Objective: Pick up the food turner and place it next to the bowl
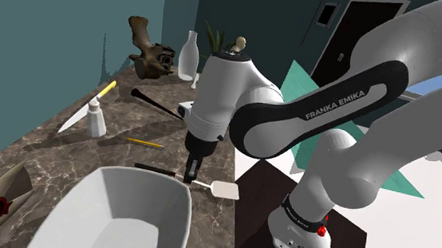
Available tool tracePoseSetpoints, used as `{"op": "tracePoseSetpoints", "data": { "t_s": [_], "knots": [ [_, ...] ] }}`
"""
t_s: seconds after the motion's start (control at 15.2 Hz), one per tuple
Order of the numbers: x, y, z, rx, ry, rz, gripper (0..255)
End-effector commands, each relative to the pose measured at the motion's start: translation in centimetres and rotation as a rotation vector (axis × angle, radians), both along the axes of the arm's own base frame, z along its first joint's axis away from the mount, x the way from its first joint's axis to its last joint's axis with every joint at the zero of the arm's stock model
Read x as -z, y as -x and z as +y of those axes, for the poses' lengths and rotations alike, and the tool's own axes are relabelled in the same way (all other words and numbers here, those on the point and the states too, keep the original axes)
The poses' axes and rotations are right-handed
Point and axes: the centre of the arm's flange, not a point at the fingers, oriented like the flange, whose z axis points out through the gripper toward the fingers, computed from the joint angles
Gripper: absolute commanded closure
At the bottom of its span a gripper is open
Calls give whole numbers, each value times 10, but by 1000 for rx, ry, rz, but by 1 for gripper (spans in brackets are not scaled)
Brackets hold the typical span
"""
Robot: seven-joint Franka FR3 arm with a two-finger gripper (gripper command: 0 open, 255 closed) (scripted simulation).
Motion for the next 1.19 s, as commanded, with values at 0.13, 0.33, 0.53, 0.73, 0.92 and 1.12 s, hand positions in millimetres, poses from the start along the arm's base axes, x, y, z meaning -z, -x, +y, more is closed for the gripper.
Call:
{"op": "tracePoseSetpoints", "data": {
  "t_s": [0.13,0.33,0.53,0.73,0.92,1.12],
  "knots": [
    [0,0,0,0,0,0,0],
    [0,0,0,0,0,0,0],
    [-26,1,-1,0,0,0,0],
    [-50,3,-2,0,0,0,0],
    [-50,3,-2,0,0,0,0],
    [-50,3,-2,0,0,0,0]
  ]
}}
